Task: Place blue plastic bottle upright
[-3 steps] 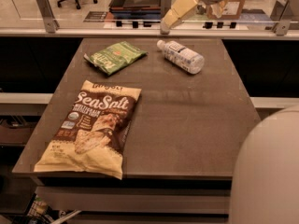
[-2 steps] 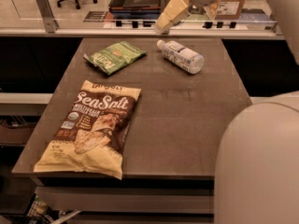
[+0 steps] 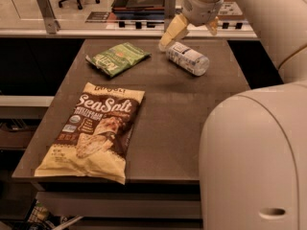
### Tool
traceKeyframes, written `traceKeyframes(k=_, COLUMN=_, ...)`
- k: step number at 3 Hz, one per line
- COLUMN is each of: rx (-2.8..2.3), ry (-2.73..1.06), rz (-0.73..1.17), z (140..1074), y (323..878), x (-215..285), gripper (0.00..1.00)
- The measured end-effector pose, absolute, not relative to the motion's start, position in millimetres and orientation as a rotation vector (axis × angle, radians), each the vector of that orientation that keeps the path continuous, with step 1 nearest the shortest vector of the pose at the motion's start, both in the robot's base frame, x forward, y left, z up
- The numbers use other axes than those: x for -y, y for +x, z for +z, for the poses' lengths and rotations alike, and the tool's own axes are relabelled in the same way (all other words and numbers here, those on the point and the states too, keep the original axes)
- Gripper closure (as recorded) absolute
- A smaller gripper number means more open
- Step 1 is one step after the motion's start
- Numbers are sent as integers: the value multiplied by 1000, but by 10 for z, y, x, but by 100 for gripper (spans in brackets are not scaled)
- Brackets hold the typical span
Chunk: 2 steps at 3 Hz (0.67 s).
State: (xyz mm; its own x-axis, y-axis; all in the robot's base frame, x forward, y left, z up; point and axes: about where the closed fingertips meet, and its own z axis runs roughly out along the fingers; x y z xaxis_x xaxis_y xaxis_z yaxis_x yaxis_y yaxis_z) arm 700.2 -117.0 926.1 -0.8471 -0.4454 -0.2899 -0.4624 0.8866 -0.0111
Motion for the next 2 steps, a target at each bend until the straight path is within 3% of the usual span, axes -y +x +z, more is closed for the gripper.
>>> traceKeyframes(k=2, rx=-2739, ry=-753, rz=22, z=9143, y=7308, x=1344, gripper=0)
